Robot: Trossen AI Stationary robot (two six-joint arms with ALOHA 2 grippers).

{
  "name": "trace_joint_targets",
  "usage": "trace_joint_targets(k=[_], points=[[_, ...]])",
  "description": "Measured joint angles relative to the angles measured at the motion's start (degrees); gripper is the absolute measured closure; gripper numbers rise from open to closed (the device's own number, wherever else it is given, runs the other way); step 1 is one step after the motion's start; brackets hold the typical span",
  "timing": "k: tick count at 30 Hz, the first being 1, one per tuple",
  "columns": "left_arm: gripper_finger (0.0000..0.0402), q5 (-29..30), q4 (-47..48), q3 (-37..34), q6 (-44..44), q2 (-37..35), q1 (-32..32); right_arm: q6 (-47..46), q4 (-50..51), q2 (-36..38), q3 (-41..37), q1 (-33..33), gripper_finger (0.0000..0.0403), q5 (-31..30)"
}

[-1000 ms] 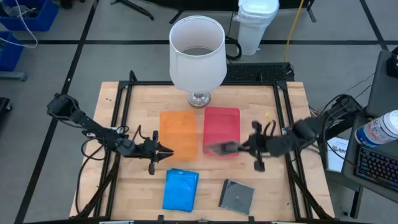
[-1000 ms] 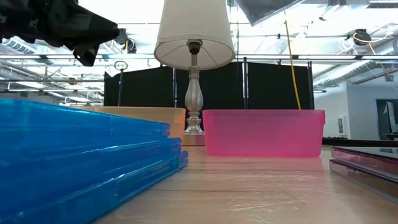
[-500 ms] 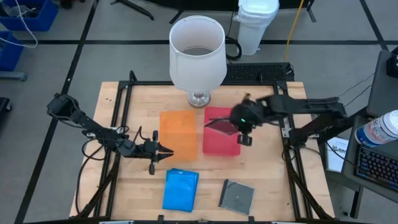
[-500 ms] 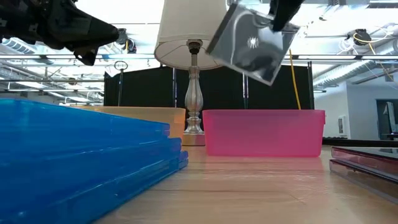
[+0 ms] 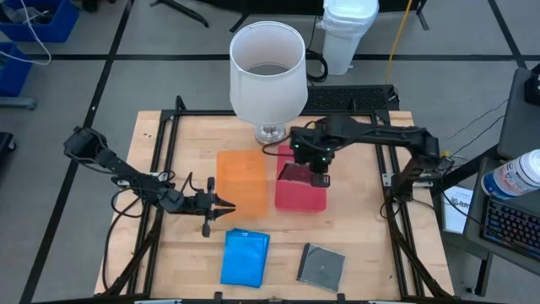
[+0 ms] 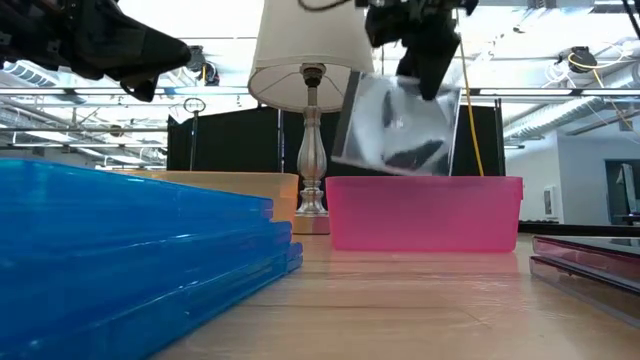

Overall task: Pick & place jewel cases by type
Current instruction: Put the black CD case into the red bin

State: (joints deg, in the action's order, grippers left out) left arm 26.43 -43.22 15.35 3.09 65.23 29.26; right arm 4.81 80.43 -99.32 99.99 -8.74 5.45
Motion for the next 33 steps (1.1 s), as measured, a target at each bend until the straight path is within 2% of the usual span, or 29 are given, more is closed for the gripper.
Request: trace_joint_targets(k=[4,15,24,33], points=[[0.035,-1.4,0.0,0.0,0.0,0.0,0.1,2.3,-0.3,-3.5,0.0,-0.4,0.0382,3.6],[0.035,-1.5,-0.2,0.0,-0.2,0.0,2.2,6.0,-0.6,-9.9,-0.1,-0.2,0.0382,5.8],[0.035,-1.5,-0.2,0.0,-0.4,0.0,3.8,8.1,-2.0,-10.2,-0.2,-0.3,0.0382,6.7],[0.035,-1.3,-0.3,0.0,-1.9,0.0,4.7,8.5,-4.0,-9.9,-7.6,-0.4,0.0381,7.0]])
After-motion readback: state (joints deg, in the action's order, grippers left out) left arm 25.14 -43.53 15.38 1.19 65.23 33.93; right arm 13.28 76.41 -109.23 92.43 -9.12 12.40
